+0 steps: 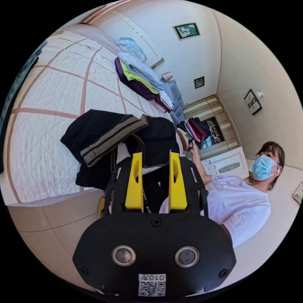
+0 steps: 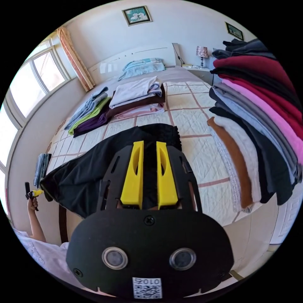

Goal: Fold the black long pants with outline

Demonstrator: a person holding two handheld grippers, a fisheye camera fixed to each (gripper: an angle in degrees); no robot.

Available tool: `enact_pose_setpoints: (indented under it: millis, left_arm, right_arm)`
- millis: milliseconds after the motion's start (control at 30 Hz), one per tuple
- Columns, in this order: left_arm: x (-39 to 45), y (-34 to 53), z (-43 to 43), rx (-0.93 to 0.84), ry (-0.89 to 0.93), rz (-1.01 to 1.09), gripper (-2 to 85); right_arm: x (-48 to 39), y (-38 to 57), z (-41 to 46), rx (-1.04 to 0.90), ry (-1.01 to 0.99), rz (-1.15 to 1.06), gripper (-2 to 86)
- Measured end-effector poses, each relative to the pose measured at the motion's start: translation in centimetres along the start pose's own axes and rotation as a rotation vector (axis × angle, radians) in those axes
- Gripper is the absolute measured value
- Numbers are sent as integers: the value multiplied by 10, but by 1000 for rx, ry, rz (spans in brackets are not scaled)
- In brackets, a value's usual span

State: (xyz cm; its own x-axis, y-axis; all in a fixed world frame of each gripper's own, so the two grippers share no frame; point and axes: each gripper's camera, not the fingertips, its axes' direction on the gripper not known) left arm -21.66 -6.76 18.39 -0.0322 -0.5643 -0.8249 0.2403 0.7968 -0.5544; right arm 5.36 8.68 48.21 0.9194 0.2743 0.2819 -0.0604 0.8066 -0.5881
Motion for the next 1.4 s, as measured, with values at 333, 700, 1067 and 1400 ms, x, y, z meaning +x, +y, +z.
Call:
enact_pose_setpoints:
  millis: [333,700,1067,1400]
  left_arm:
    - [144,-77,161,-400,-863,529,103]
    - [129,-198,147,-281,-943,397,18]
    - [79,-233,60,-304,-949,235,96]
    - [17,80,-95,44,-596,-78,117]
  right_arm:
    - [-16,96,-9,-3,-64,-28,58]
    - [2,134,-21,-47,-80,-25,51]
    - [39,153,-18,-100,-95,41,68]
    - [143,171,-24,-47,-161,335,125]
